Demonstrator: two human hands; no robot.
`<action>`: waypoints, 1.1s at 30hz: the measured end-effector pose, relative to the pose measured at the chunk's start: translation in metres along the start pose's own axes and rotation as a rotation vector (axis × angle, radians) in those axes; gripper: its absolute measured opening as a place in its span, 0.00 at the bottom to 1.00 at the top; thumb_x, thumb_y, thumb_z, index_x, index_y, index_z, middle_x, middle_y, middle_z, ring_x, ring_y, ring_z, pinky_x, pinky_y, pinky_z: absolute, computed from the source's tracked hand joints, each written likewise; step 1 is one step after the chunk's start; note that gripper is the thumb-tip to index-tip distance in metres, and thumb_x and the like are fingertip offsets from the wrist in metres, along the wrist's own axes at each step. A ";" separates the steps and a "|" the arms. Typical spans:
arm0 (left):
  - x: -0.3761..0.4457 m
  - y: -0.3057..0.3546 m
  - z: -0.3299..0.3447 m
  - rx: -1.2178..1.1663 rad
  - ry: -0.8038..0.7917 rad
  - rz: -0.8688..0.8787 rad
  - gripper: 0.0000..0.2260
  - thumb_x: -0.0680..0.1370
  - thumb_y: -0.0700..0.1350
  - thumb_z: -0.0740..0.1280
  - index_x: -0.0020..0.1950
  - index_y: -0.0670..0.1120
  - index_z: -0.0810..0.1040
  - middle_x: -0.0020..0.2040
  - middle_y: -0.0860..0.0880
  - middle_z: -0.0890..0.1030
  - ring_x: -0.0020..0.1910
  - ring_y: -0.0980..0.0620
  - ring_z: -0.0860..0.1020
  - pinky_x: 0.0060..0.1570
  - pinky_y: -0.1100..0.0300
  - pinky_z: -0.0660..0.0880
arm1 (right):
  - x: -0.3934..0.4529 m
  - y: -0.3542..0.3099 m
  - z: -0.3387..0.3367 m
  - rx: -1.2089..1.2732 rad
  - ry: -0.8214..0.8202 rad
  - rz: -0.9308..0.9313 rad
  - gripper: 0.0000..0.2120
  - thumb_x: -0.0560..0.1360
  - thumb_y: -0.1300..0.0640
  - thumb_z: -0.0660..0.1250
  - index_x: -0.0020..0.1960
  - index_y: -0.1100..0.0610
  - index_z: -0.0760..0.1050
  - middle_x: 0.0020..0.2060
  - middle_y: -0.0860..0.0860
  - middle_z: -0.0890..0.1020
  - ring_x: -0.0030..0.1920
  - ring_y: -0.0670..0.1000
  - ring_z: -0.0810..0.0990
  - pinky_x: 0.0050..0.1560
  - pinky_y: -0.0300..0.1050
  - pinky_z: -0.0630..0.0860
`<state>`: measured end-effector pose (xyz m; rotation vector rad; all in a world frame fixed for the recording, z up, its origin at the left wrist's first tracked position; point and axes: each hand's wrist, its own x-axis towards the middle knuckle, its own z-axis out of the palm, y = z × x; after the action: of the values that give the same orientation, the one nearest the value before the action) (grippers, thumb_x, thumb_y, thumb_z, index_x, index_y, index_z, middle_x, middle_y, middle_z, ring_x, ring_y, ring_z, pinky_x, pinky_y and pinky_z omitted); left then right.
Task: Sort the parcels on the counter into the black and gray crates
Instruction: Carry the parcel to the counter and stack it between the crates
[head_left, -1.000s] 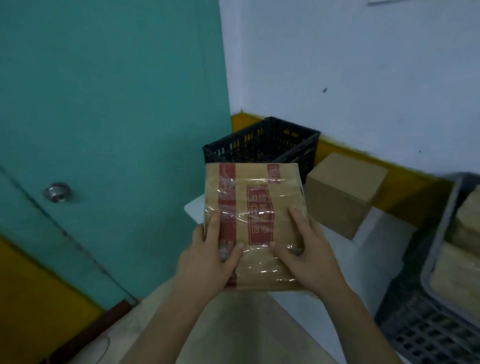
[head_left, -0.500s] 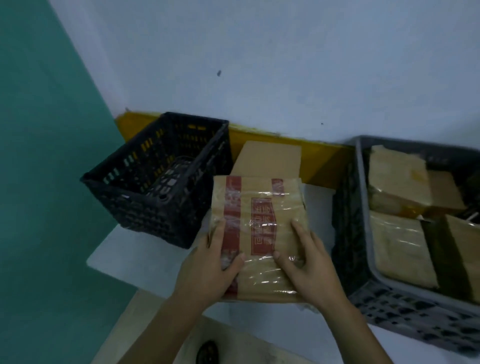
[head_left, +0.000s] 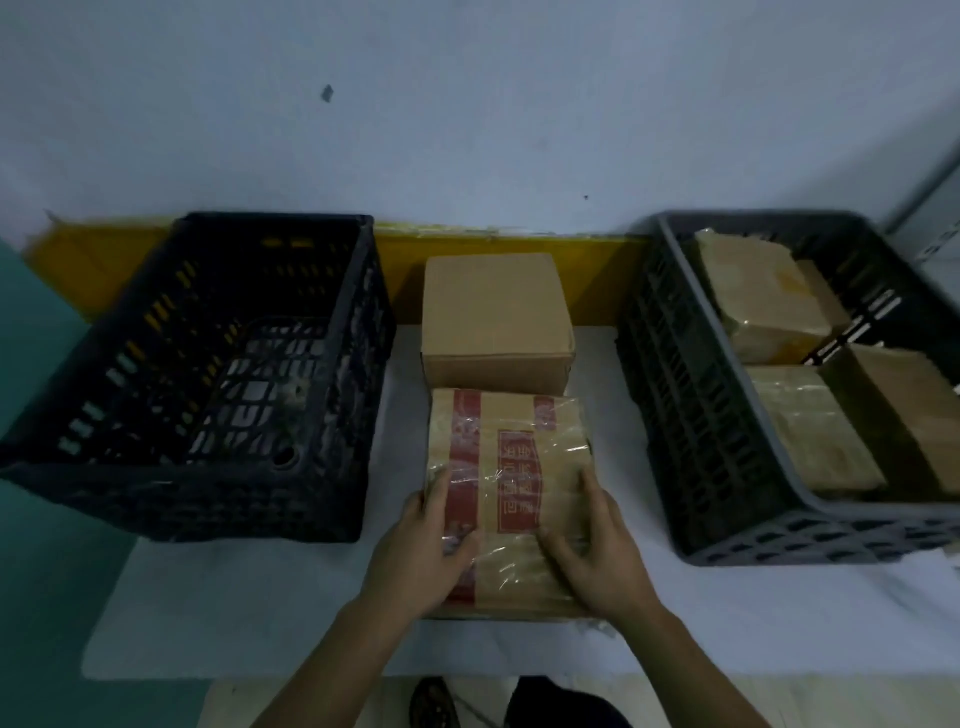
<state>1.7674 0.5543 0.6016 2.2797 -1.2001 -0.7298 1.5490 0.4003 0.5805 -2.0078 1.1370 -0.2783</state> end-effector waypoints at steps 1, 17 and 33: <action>0.003 -0.005 0.003 -0.046 -0.033 0.003 0.42 0.81 0.67 0.66 0.84 0.66 0.39 0.80 0.49 0.66 0.61 0.53 0.80 0.56 0.55 0.79 | 0.001 0.005 0.005 -0.002 -0.012 0.029 0.50 0.77 0.27 0.68 0.87 0.38 0.41 0.83 0.46 0.62 0.76 0.52 0.72 0.67 0.44 0.70; 0.032 -0.029 0.013 -0.412 -0.205 -0.103 0.45 0.80 0.57 0.74 0.87 0.61 0.47 0.82 0.52 0.66 0.75 0.55 0.71 0.76 0.53 0.70 | 0.001 -0.026 0.012 0.076 0.100 0.101 0.48 0.75 0.35 0.75 0.84 0.31 0.48 0.77 0.43 0.73 0.70 0.50 0.78 0.66 0.51 0.78; 0.033 0.038 -0.040 -0.549 -0.219 -0.162 0.42 0.68 0.82 0.66 0.79 0.69 0.62 0.69 0.64 0.73 0.68 0.58 0.74 0.63 0.58 0.72 | 0.003 -0.088 -0.010 -0.062 0.095 -0.075 0.45 0.77 0.30 0.71 0.86 0.41 0.54 0.84 0.49 0.59 0.83 0.52 0.60 0.81 0.57 0.65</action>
<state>1.7858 0.5129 0.6475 1.8786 -0.7756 -1.2247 1.6003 0.4170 0.6507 -2.1148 1.1426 -0.3849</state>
